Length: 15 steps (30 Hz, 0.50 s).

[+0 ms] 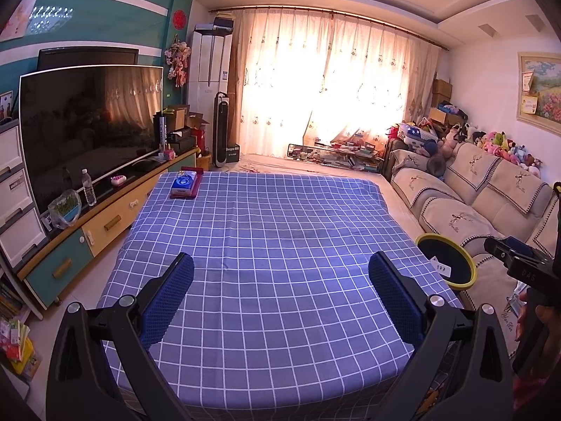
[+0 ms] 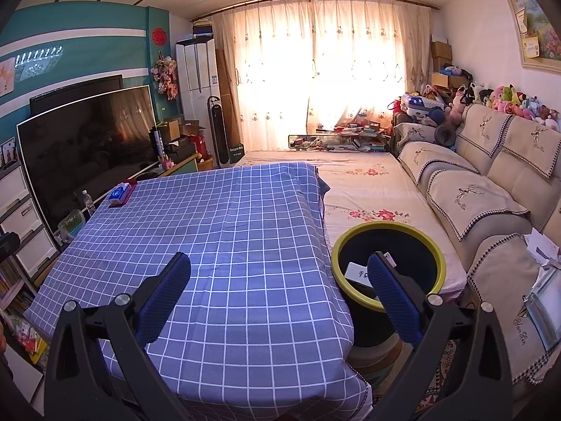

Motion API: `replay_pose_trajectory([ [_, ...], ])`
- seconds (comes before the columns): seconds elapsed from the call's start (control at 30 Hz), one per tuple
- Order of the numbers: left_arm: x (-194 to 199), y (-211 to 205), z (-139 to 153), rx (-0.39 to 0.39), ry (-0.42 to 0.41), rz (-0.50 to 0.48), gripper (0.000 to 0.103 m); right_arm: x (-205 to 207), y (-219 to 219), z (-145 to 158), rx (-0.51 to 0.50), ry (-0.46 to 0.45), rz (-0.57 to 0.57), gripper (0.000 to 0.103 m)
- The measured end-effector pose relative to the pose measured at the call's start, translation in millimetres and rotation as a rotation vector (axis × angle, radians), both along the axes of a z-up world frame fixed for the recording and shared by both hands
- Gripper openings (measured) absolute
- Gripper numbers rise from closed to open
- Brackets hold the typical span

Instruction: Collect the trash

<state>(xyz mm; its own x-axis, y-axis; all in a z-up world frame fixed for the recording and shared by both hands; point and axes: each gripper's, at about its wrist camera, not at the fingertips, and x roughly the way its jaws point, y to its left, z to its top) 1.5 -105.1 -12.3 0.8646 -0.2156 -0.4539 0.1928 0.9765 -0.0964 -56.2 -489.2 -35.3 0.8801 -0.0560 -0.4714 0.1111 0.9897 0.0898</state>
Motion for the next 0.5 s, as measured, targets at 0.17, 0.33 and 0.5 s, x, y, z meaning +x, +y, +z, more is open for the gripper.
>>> replay_pose_trajectory([
  [0.17, 0.5, 0.6, 0.6, 0.001, 0.001, 0.000, 0.098, 0.2, -0.1, -0.5, 0.002, 0.001, 0.000, 0.096],
  [0.33, 0.4, 0.7, 0.3, -0.001, 0.003, 0.000, 0.098, 0.7, -0.1, -1.7, 0.005, 0.001, -0.001, 0.096],
  [0.5, -0.7, 1.7, -0.2, -0.006, 0.005, 0.002, 0.098, 0.6, -0.6, -1.6, 0.005, 0.001, -0.001, 0.096],
])
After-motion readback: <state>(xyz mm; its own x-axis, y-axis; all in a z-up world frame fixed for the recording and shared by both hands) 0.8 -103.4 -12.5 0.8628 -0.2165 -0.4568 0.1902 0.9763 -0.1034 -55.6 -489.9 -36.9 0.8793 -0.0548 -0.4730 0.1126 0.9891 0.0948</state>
